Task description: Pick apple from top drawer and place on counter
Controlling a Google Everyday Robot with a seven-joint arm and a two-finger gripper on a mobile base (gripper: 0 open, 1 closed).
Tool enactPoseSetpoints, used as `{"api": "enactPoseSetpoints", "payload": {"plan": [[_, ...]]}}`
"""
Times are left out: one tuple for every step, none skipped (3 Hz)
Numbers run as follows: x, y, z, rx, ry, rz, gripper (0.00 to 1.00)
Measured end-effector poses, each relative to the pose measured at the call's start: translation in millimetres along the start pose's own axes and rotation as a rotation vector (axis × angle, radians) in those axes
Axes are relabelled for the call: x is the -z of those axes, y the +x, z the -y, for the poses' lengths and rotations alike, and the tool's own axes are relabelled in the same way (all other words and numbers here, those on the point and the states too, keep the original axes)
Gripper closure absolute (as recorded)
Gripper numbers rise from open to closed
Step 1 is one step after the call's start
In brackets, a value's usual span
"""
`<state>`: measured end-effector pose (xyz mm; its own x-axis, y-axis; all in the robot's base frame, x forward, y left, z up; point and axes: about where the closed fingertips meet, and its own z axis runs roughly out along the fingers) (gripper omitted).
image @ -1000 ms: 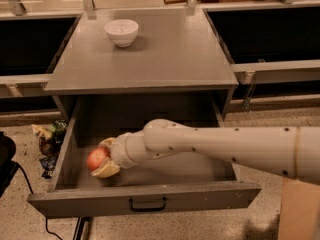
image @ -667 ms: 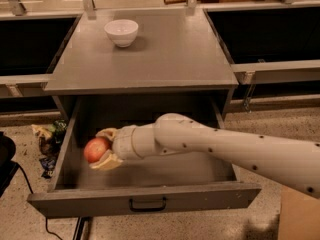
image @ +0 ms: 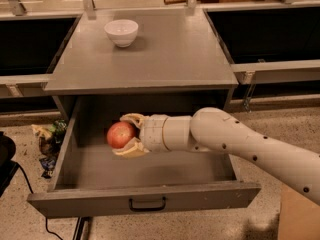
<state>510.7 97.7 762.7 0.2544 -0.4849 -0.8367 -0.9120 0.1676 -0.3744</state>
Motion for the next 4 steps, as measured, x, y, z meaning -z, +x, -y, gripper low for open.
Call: {"api": "enactPoseSetpoints", "payload": {"plan": [[-1,-1,0,0.000,-0.002,0.000,1.00],[8,-7,17,0.014,0.043,-0.019,1.00],[34,-18,54,0.041,0.112,-0.050,1.00],[59,-32,95,0.053,0.175,-0.086,1.00]]}}
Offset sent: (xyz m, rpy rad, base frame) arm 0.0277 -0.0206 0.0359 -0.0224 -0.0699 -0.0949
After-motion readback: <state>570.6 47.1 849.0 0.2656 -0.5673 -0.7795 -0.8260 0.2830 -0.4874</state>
